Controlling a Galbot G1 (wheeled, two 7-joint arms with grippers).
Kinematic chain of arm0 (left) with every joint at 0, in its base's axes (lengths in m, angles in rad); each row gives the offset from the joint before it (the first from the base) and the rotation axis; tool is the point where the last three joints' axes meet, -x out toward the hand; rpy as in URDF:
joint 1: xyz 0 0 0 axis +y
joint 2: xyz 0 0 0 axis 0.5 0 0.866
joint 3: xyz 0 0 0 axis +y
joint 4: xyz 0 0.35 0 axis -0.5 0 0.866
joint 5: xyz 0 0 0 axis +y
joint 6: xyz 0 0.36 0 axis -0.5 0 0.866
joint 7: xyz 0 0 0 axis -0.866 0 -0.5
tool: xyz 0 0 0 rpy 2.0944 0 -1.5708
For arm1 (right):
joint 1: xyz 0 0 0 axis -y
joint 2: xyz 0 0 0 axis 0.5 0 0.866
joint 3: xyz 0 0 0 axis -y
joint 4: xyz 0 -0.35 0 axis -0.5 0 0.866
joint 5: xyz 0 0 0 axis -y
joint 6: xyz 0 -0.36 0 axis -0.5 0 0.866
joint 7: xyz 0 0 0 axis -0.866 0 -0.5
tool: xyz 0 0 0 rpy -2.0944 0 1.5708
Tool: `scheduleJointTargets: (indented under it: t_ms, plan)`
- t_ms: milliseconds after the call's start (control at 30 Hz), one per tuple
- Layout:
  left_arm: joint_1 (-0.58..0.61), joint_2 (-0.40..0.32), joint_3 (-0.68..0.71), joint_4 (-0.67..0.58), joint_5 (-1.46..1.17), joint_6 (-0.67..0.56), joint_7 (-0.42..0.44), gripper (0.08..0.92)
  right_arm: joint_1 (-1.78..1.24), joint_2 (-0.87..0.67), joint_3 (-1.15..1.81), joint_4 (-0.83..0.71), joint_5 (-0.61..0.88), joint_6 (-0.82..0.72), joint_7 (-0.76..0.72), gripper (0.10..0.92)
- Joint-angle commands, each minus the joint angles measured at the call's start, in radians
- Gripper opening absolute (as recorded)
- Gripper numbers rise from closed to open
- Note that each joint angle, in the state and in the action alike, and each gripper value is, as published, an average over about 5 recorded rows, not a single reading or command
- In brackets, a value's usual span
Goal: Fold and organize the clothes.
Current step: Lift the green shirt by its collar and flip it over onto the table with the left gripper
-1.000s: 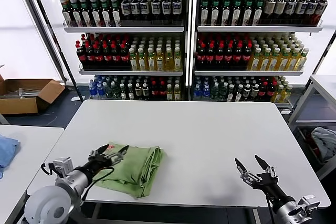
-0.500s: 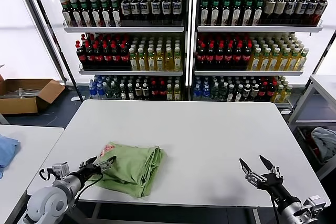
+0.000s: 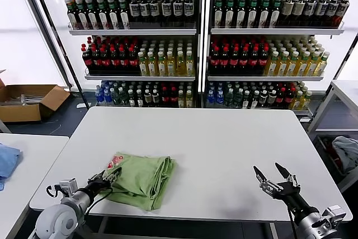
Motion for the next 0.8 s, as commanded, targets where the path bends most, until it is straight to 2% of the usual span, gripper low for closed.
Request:
scheduleJointTargets:
  t_ms: [33, 233, 400, 533, 600, 700, 800]
  plan:
    - [0.007, -0.031, -0.001, -0.055, 0.036, -0.052, -0.026, 0.403, 0.004, 0.002, -0.002, 0.002, 0.000, -0.002, 0.001, 0.823]
    - [0.004, -0.064, -0.080, -0.099, 0.011, -0.111, -0.112, 0.229, 0.015, 0.006, -0.011, 0.000, -0.002, -0.003, 0.000, 0.823]
    - [-0.020, -0.088, -0.318, -0.071, -0.113, -0.125, -0.216, 0.117, 0.026, 0.005, -0.021, -0.002, 0.000, -0.005, 0.000, 0.823]
    - [-0.024, -0.056, -0.518, 0.025, -0.158, -0.125, -0.228, 0.110, 0.033, 0.002, -0.033, -0.004, 0.001, -0.004, -0.001, 0.823]
    - [-0.006, -0.023, -0.575, 0.073, -0.181, -0.122, -0.213, 0.110, 0.037, 0.002, -0.040, -0.005, 0.002, -0.004, -0.002, 0.823]
    - [0.013, 0.025, -0.611, 0.112, -0.191, -0.118, -0.195, 0.110, 0.043, 0.004, -0.049, -0.006, 0.003, -0.003, -0.003, 0.823]
    - [-0.003, 0.062, -0.602, 0.090, -0.186, -0.111, -0.203, 0.110, 0.043, 0.011, -0.054, -0.004, 0.003, -0.001, -0.007, 0.823]
